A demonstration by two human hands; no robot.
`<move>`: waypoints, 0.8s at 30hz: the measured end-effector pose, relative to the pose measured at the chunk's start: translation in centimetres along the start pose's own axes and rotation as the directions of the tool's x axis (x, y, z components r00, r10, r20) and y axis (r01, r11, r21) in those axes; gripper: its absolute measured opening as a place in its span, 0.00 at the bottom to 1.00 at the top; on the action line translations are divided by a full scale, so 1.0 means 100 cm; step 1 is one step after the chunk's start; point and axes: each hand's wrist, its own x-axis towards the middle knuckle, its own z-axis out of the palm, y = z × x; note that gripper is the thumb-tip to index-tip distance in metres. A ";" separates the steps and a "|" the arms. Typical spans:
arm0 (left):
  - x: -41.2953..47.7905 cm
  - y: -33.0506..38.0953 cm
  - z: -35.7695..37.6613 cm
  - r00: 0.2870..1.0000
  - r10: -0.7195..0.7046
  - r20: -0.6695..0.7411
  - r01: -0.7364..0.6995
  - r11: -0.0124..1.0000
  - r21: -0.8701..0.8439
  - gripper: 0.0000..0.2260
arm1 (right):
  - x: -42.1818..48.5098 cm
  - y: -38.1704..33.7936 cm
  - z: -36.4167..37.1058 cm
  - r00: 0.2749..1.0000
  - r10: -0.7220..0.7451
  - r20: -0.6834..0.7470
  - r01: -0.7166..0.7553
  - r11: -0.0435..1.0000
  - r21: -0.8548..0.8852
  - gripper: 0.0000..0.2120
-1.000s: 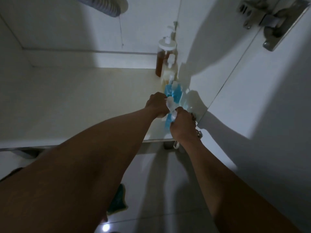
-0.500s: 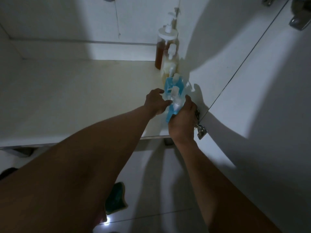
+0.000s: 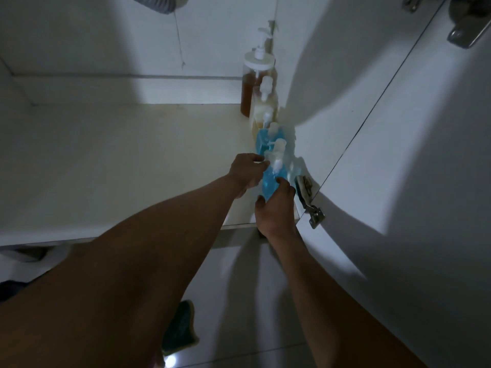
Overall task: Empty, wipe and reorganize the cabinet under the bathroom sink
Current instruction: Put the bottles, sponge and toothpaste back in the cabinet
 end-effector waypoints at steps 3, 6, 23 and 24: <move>0.007 0.004 0.007 1.000 0.016 -0.003 -0.016 1.000 0.012 0.16 | 0.010 0.003 0.005 1.000 -0.019 -0.008 0.019 1.000 0.003 0.31; 0.012 0.009 0.012 0.997 0.059 -0.053 -0.054 0.995 0.087 0.10 | 0.017 0.007 0.010 0.999 -0.037 -0.025 0.037 0.999 -0.002 0.29; 0.020 0.010 0.016 0.999 0.009 -0.035 -0.010 0.999 -0.035 0.23 | 0.043 0.013 0.010 0.993 0.058 0.105 -0.050 0.996 -0.074 0.28; 0.021 0.010 0.016 0.999 0.008 -0.032 -0.010 0.999 -0.044 0.23 | 0.044 0.013 0.009 0.990 0.074 0.122 -0.063 0.994 -0.092 0.27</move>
